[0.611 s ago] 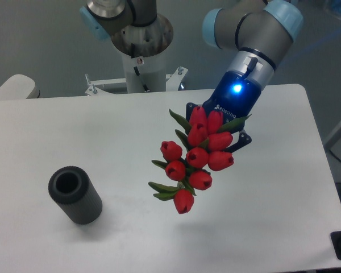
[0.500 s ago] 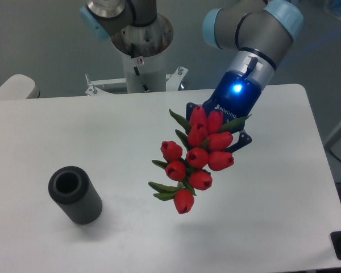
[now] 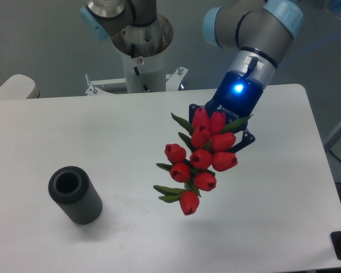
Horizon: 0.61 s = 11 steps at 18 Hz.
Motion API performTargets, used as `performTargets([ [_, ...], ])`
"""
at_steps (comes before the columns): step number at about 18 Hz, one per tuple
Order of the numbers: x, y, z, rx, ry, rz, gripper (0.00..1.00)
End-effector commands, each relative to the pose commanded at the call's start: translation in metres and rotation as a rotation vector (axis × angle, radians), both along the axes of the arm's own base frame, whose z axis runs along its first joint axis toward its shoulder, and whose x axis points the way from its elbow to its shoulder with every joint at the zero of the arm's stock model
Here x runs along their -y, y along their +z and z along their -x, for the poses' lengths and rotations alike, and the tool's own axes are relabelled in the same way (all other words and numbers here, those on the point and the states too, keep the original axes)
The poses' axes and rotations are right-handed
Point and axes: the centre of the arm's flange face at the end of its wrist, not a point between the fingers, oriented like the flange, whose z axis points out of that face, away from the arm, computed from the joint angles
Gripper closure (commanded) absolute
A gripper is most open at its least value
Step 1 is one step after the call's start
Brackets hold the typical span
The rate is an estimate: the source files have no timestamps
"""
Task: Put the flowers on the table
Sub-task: 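Carry the red tulip bunch in the gripper, shifting it sideways, then lower the held tulips down onto the white table surface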
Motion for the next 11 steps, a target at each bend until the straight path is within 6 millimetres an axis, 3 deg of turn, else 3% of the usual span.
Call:
performTargets([
  [6, 0.006, -0.006, 0.000, -0.136, 0.092, 0.215, 0.69],
  [11, -0.025, -0.037, -0.040, -0.298, 0.059, 0.486, 0.69],
])
